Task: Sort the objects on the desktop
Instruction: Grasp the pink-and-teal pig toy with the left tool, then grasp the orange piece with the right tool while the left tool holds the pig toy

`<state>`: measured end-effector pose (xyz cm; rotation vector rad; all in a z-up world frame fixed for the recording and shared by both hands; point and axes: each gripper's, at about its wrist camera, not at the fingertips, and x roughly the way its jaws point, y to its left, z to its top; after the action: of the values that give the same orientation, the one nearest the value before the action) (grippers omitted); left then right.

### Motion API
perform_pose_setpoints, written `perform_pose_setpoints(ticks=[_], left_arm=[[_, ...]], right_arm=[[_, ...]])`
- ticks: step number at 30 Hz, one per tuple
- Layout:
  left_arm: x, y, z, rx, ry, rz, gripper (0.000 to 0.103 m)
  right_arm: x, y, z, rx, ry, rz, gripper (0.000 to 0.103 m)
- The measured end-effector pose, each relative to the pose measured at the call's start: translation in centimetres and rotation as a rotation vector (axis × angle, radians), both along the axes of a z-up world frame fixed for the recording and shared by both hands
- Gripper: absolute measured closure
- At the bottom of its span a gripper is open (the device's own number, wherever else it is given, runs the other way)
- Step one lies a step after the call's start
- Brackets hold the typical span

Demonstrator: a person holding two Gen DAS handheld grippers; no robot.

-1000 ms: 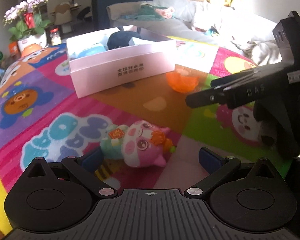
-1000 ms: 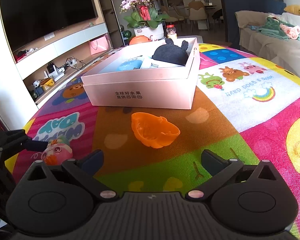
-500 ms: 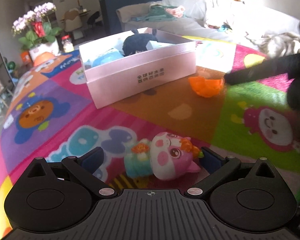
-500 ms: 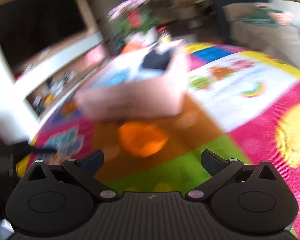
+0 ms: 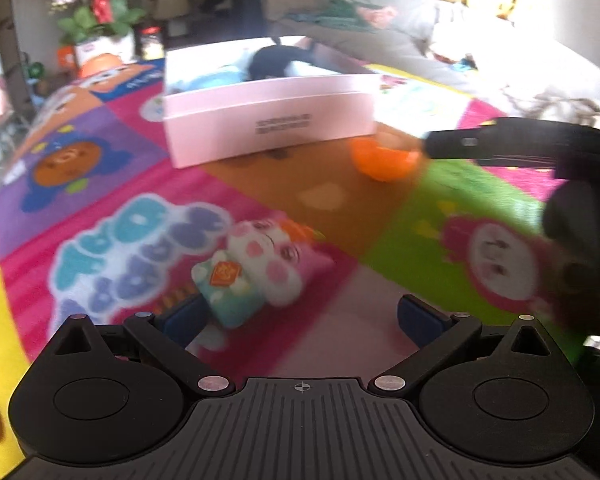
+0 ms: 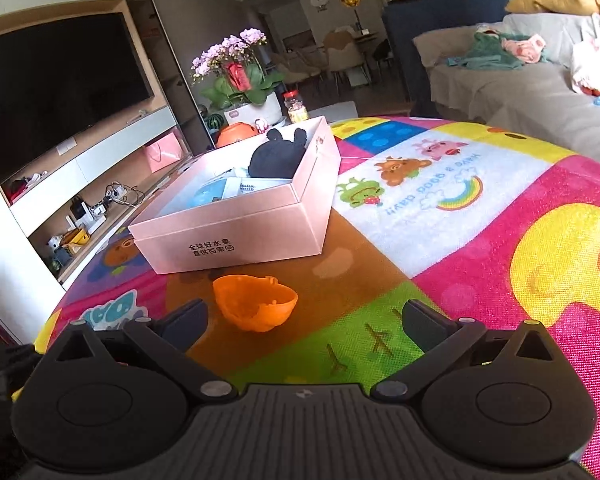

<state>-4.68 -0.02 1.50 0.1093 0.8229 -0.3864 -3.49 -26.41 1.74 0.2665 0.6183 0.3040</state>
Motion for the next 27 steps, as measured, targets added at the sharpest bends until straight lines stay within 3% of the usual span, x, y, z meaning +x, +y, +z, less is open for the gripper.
perform_pose_setpoints(ticks=[4,7,11,14,17,19,21,23,24,27], left_arm=[[-1.1,-0.8,0.6,-0.094,0.021,-0.093,0.000],[-2.2,-1.3,1.2,-0.092,-0.026,-0.147,0.000],[-2.0,-0.9,1.4,-0.006,-0.103,-0.059,0.000],[-0.9,-0.3,1.1,0.015,-0.124,0.013,0.000],[0.1,-0.4,0.4,0.034,-0.134,0.025,0.000],[0.9,-0.8,0.1,0.046,-0.144,0.015,0.007],[1.2,-0.8,-0.1,0.050,-0.144,0.000,0.026],[1.5,-1.1,-0.3,0.050,-0.142,-0.012,0.033],[1.5,-1.3,-0.4,0.052,-0.149,-0.016,0.045],[1.3,-1.7,-0.4,0.064,-0.198,-0.010,0.049]], right_arm=[[0.1,-0.2,0.0,0.008,0.006,-0.010,0.000],[0.1,-0.3,-0.1,0.008,0.007,-0.017,0.000],[0.1,-0.3,-0.1,0.003,0.007,-0.022,0.000],[0.3,-0.3,-0.2,0.001,0.011,-0.024,0.000],[0.3,-0.2,-0.2,-0.003,0.016,-0.027,0.000],[0.4,-0.1,-0.2,-0.005,0.017,-0.027,0.000],[0.5,0.0,-0.2,-0.009,0.020,-0.027,0.000],[0.5,0.0,-0.3,-0.013,0.024,-0.027,0.000],[0.5,0.1,-0.3,-0.014,0.025,-0.027,0.000],[0.6,0.0,-0.3,-0.018,0.028,-0.029,0.000]])
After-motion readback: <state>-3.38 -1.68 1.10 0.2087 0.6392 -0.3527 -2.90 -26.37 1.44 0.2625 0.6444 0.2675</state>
